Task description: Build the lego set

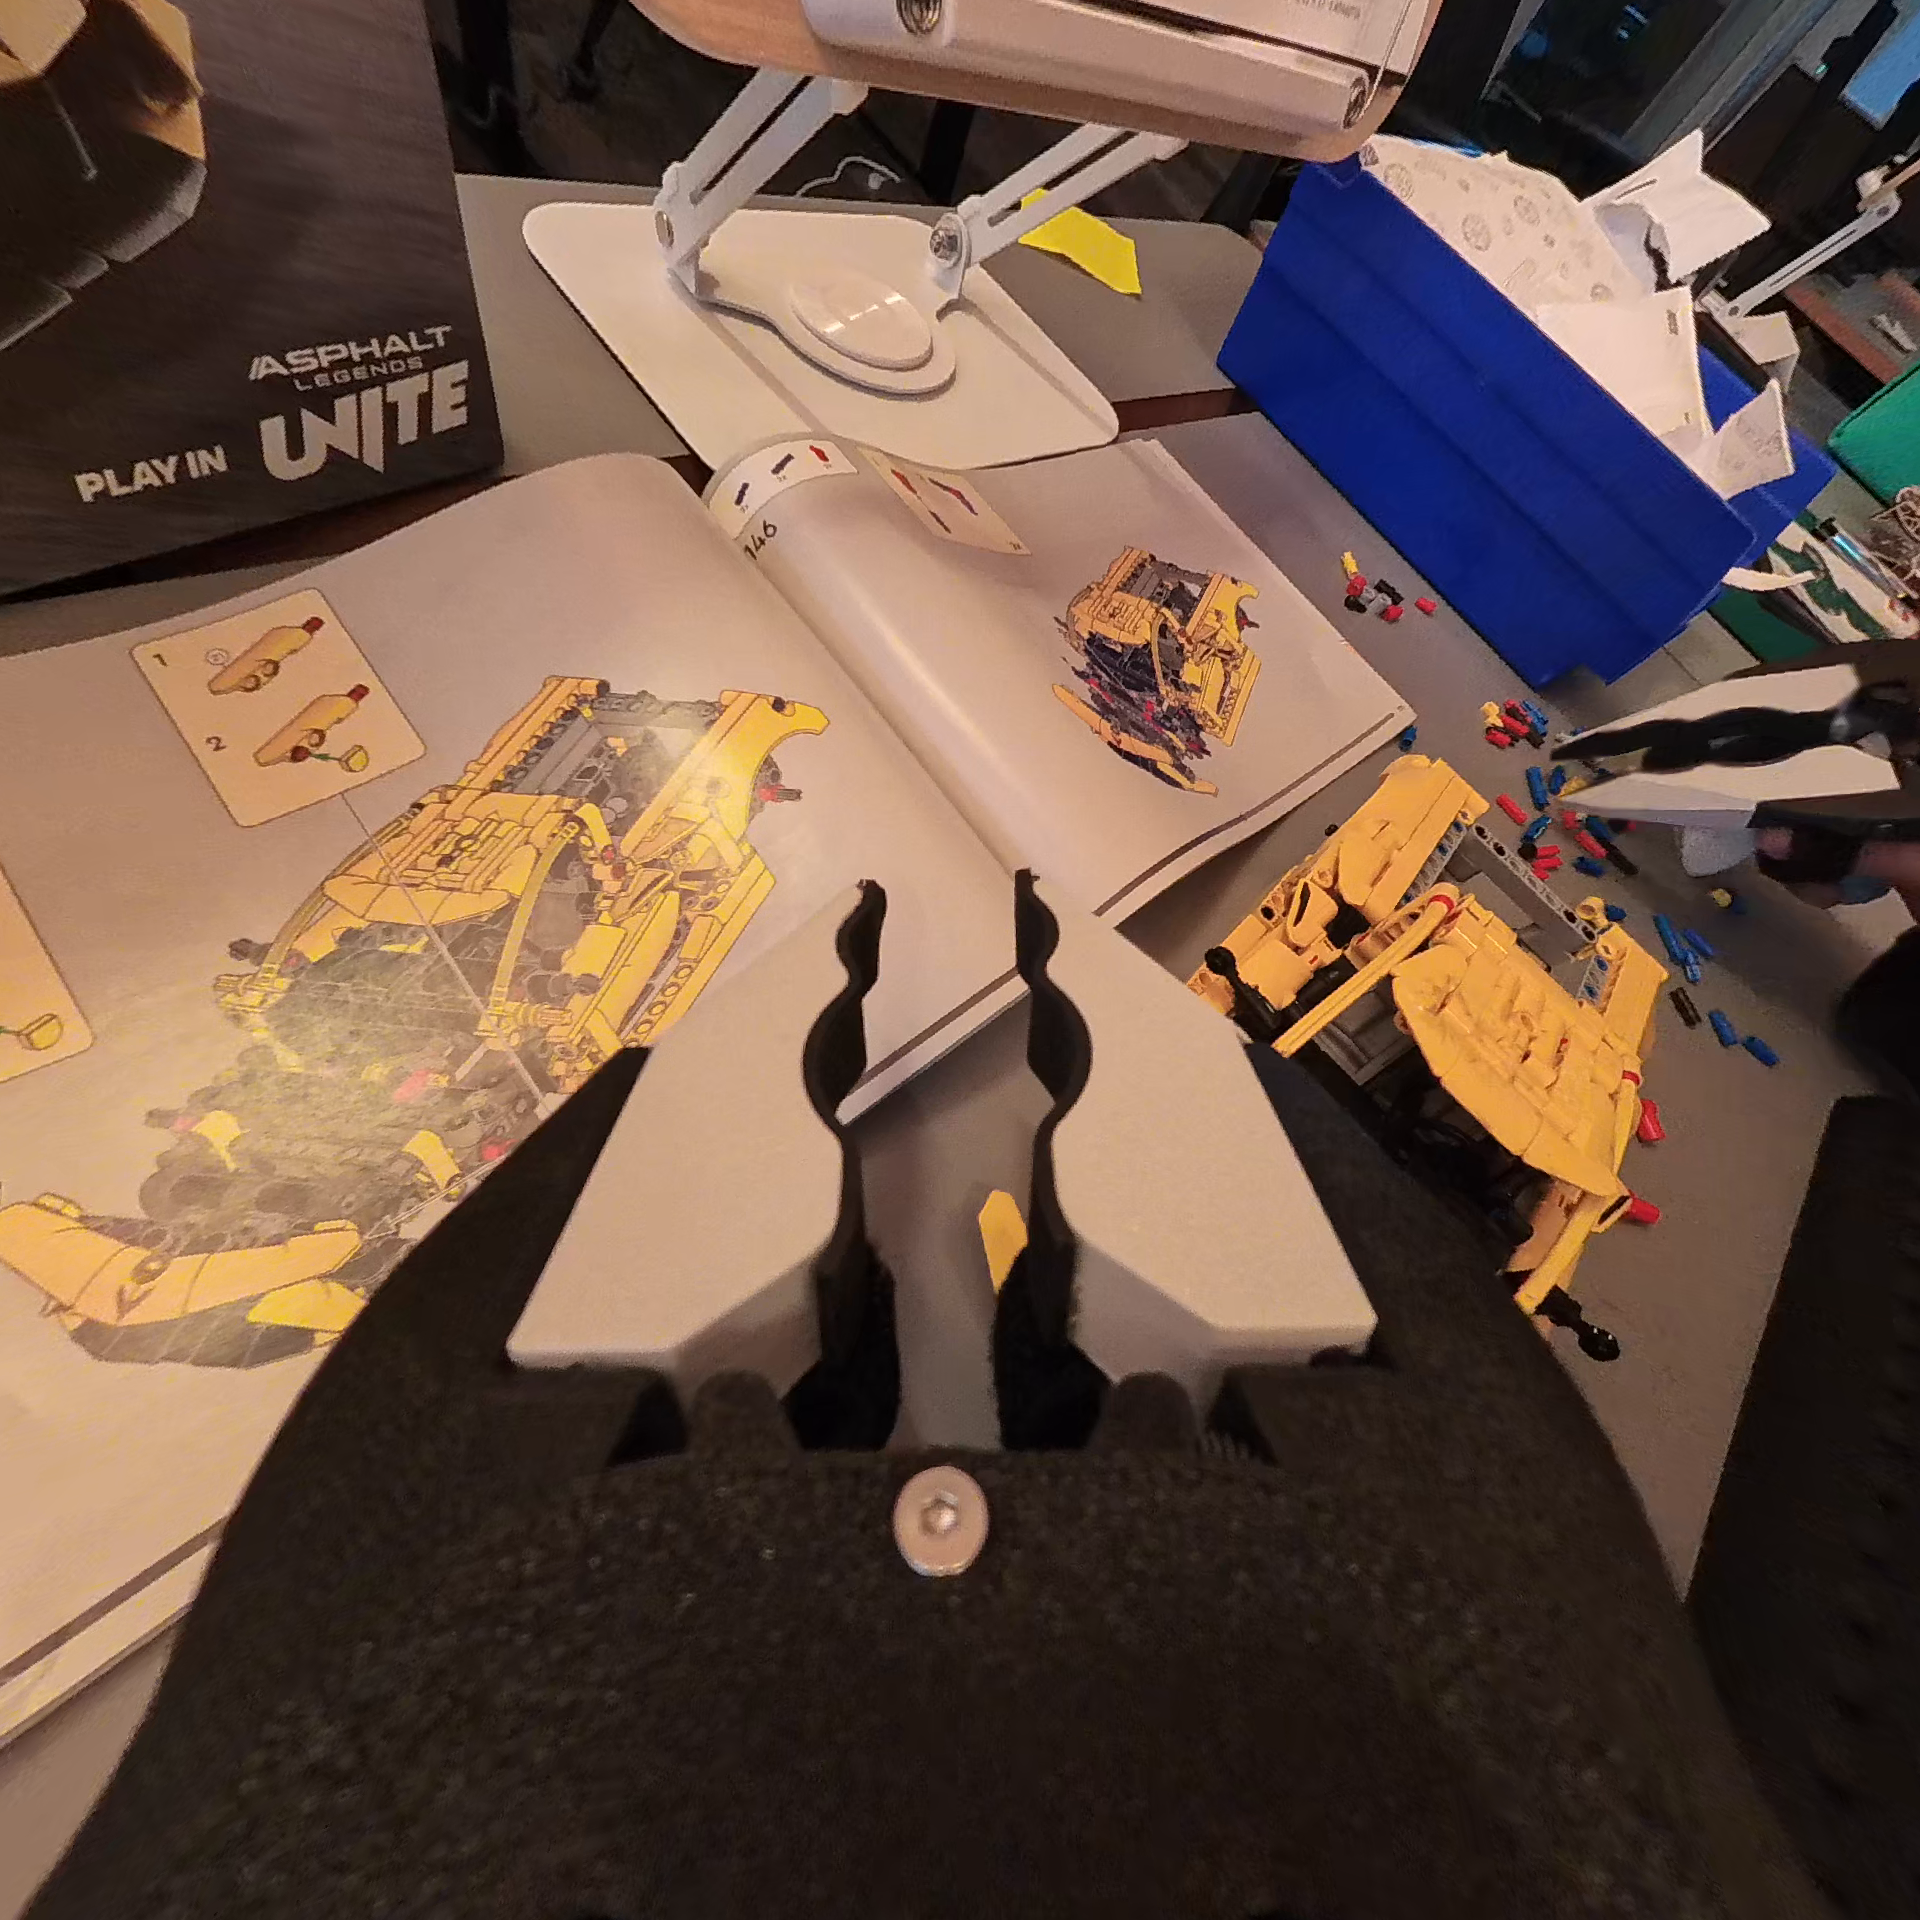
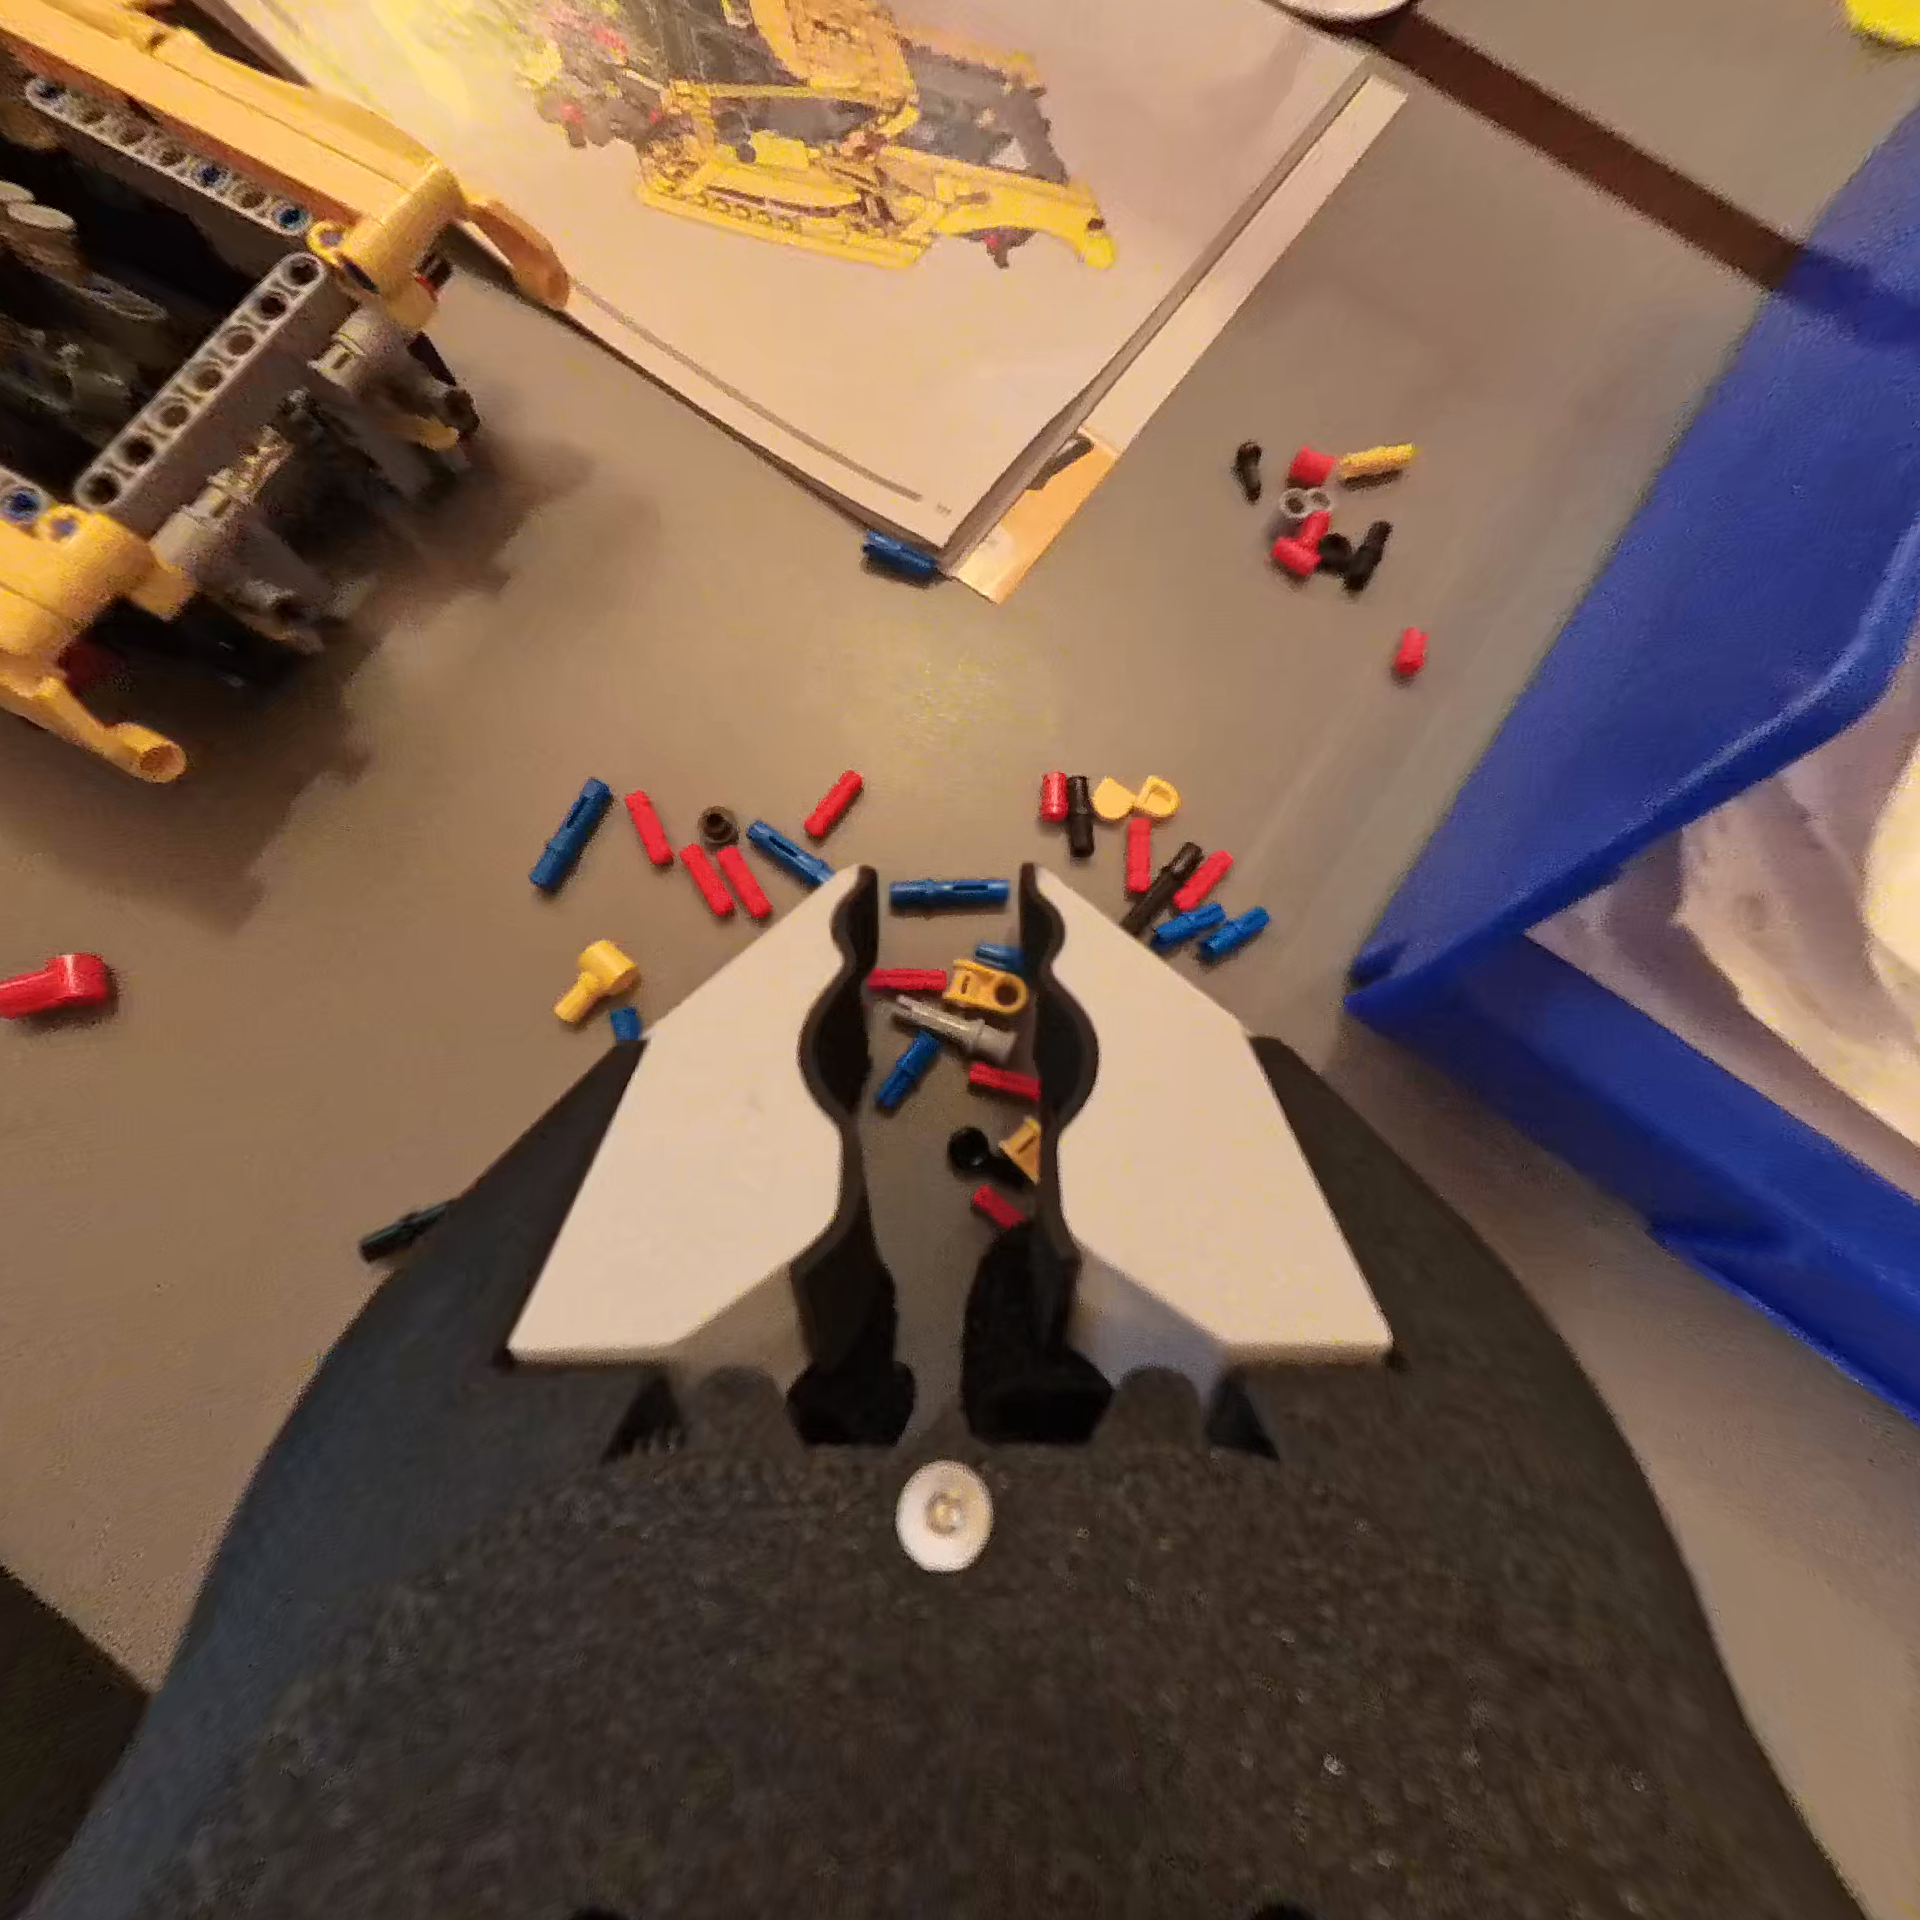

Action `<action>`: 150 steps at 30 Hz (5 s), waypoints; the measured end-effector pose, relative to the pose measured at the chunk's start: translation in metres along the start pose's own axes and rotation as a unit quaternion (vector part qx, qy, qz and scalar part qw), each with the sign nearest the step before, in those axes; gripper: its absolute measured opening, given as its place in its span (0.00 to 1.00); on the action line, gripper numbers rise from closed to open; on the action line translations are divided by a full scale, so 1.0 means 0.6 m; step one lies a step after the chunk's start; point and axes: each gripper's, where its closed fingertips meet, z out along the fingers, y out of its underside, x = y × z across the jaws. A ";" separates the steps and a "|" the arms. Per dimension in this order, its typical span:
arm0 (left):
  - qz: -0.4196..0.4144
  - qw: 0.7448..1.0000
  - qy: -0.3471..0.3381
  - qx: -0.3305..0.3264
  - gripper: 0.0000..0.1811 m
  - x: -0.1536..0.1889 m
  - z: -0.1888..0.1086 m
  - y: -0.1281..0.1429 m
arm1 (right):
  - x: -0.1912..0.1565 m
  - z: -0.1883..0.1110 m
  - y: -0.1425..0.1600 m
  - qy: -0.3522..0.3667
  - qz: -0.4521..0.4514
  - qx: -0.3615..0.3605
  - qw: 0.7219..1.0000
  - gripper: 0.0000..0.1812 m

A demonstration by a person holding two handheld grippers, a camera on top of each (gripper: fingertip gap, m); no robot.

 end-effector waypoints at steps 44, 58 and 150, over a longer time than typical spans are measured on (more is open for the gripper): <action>0.006 1.000 0.005 0.000 0.14 0.008 -0.002 -0.001 | -0.046 -0.003 0.005 0.032 0.057 -0.010 0.998 0.16; 0.007 1.000 0.006 -0.005 0.14 0.009 0.001 0.003 | -0.042 0.011 0.005 0.048 0.033 -0.039 0.998 0.03; 0.021 1.000 0.019 0.008 0.14 0.034 -0.012 -0.010 | -0.159 -0.068 0.078 -0.015 -0.026 -0.065 0.997 0.08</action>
